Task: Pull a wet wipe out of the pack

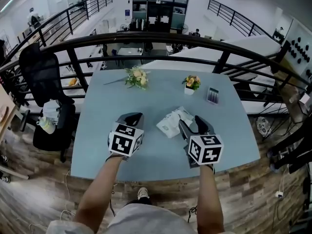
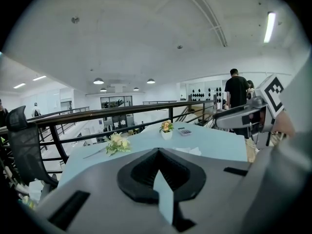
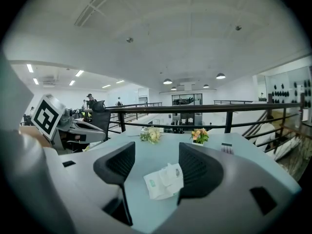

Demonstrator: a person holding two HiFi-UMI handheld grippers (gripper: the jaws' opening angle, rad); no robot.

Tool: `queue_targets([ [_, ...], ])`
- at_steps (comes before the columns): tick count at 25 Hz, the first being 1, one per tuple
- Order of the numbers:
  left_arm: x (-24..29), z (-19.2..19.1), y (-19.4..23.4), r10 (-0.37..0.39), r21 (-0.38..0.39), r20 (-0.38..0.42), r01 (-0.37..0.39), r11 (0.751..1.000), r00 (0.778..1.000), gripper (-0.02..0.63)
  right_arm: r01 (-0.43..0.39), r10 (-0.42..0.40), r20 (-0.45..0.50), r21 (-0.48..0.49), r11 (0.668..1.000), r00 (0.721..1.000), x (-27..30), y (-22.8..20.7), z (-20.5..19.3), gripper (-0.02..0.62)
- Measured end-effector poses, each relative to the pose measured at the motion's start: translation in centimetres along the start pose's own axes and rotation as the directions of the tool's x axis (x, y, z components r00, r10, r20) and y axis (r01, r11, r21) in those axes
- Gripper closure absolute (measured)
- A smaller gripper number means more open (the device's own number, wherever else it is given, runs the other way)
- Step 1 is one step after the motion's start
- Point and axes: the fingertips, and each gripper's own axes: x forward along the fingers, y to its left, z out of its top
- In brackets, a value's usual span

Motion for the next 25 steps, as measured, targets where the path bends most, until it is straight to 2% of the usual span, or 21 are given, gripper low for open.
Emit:
queue_targets([
  [18, 5.0, 0.9, 4.8, -0.059, -0.008, 0.009, 0.059, 0.998, 0.998, 0.615, 0.05, -0.05, -0.02, -0.009, 0.999, 0.999, 6.4, -0.1, 1.9, 0.331],
  [25, 6.5, -0.2, 3.9, -0.093, -0.012, -0.004, 0.093, 0.996, 0.996, 0.615, 0.062, -0.062, -0.042, -0.017, 0.998, 0.997, 7.3, -0.4, 1.2, 0.331],
])
